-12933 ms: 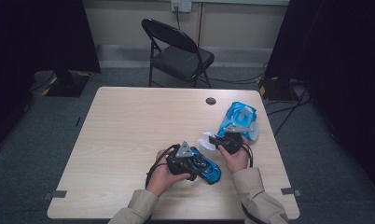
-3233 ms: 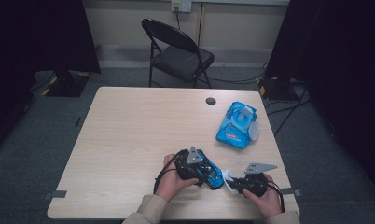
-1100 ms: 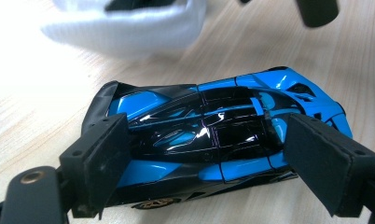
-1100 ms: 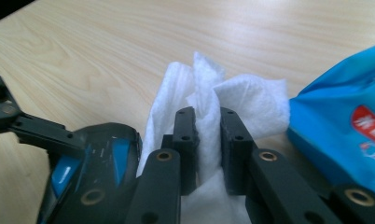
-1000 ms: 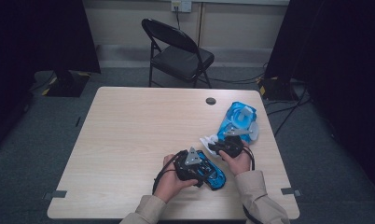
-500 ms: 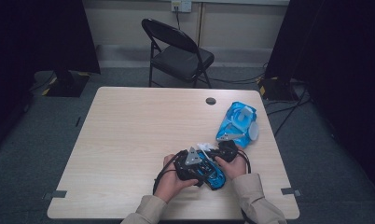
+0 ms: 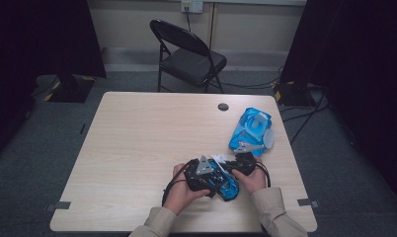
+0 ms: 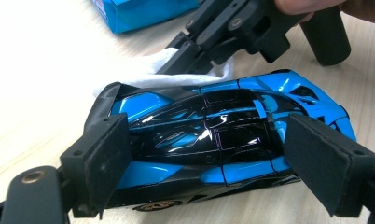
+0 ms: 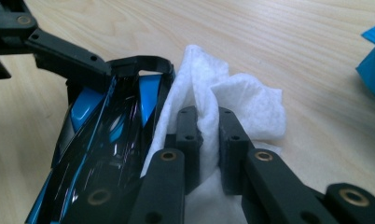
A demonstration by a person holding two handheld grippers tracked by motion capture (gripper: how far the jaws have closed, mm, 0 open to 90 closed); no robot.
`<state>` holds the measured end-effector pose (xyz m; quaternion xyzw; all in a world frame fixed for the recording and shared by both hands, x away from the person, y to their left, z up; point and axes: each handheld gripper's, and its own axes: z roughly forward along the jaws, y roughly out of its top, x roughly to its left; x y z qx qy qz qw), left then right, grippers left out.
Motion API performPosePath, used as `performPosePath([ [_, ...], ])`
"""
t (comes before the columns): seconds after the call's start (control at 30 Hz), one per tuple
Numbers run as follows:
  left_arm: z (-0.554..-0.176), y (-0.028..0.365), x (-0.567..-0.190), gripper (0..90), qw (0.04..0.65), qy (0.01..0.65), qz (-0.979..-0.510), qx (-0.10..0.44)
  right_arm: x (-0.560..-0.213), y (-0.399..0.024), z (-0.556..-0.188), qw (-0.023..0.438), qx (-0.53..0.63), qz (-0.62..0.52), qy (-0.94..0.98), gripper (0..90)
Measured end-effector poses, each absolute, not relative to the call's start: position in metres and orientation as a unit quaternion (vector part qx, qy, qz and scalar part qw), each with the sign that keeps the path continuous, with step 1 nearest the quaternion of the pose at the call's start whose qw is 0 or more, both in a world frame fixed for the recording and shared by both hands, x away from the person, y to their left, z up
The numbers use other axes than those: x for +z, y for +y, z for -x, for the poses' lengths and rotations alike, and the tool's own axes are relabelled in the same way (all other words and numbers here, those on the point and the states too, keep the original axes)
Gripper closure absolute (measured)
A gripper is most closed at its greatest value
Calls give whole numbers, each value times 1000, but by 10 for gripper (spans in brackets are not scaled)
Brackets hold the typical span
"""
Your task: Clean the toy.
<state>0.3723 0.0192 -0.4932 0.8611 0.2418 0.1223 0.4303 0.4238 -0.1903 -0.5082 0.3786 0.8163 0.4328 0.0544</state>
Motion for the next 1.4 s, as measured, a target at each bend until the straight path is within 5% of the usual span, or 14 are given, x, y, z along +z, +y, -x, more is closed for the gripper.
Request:
performPosePath([
  [1.4, -370, 17, -493, 147, 428, 233, -864, 122, -508, -222, -388, 65, 434, -365, 821, 817],
])
